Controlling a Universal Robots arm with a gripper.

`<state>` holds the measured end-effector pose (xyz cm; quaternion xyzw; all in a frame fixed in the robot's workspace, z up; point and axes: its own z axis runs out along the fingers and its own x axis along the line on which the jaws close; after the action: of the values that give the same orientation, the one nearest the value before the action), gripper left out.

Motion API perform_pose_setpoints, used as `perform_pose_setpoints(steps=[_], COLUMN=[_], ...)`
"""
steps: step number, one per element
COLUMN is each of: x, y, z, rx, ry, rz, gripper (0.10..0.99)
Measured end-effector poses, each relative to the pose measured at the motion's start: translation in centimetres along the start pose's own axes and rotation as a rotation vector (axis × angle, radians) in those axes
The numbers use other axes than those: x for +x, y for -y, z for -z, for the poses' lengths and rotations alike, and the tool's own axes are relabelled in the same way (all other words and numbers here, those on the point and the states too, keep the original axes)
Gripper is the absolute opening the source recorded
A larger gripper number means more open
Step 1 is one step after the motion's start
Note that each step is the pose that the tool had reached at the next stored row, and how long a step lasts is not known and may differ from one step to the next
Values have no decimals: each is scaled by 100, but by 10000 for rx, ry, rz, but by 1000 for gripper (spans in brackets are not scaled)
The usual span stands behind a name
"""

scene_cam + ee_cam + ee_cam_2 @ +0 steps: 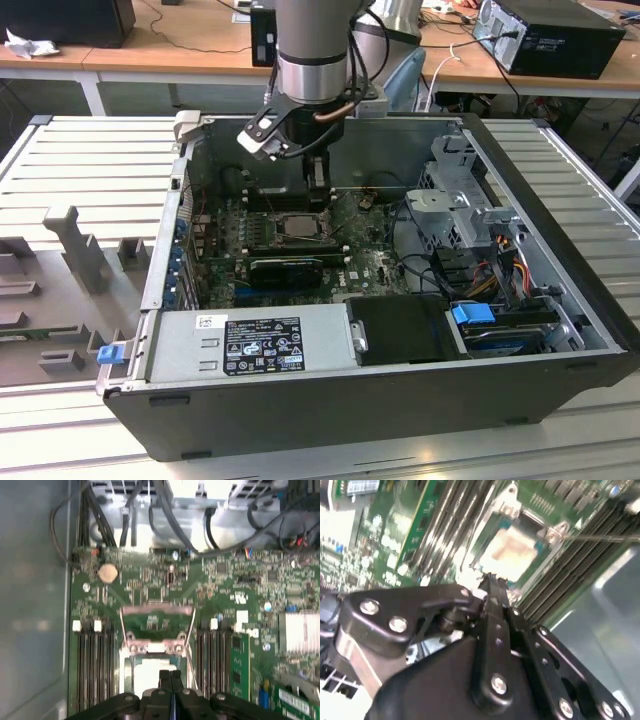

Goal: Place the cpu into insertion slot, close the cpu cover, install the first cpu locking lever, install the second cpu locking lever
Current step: 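Close the cpu cover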

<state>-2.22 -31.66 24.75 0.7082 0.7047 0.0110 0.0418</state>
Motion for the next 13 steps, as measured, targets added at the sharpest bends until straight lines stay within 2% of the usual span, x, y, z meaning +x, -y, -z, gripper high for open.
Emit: perform_pose_setpoints(steps=[2,4,7,8,9,10,11,12,13], x=[0,0,-1,-4,-6,-7,-6,-6,-5], y=[-50,-68,-79,-85,-91,-101,-133,-199,-312], z=[-4,-1,26,87,142,160,159,155,147], rx=[32,79,286,428,472,495,534,589,636], ry=[3,6,4,6,6,5,-1,-10,-29], rz=[3,4,13,20,21,22,24,24,28], gripper=[106,106,106,106,106,106,106,106,106])
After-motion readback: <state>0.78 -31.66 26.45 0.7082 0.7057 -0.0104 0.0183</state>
